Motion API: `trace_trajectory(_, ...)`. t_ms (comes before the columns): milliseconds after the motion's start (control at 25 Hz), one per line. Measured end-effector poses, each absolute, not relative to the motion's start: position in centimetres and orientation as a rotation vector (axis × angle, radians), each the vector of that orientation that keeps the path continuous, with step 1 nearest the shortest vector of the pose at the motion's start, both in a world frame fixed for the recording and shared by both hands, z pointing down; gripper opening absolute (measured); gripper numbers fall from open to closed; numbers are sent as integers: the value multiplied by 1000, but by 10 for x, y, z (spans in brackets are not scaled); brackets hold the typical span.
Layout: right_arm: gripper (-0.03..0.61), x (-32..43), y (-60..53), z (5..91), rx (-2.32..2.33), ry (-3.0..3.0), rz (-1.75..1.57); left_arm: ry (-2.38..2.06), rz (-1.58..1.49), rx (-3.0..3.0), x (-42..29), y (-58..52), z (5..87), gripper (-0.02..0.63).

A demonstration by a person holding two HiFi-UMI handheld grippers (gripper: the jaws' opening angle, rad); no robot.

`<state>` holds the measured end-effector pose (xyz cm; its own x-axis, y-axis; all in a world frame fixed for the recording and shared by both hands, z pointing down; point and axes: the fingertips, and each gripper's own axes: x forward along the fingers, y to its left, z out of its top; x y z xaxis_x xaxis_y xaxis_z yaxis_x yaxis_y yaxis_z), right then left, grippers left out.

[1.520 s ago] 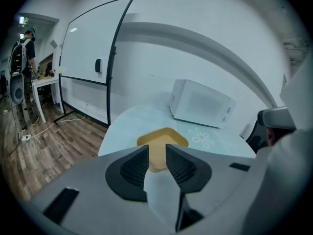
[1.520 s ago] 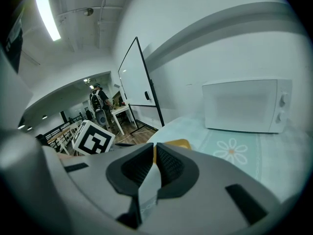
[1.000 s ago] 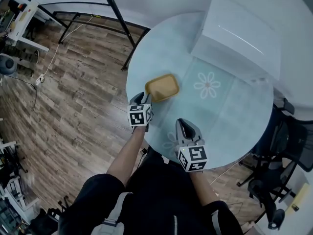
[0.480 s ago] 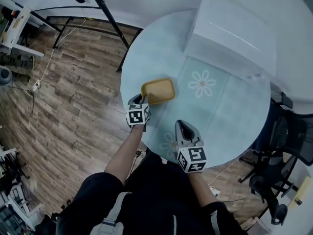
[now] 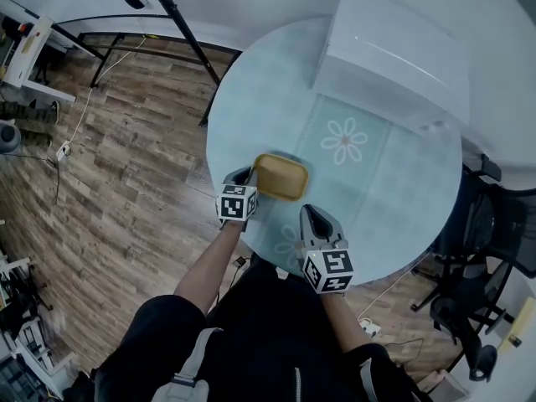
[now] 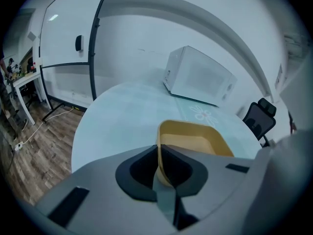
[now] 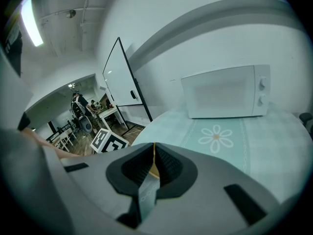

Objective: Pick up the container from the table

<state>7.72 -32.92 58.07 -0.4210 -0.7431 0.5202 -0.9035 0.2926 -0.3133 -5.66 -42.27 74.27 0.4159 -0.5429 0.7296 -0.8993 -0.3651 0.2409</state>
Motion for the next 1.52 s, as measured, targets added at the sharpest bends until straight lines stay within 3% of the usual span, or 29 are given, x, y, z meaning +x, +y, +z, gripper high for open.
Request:
trace_trajectory(1080,26,64,-284,532,1664,-2384,723,-1216,672,2311,-67,-345,611,29)
trace_trajectory(1520,25,79,-268,523,1728,-2373,681,-1188,659,2334,-69,-317,599,29)
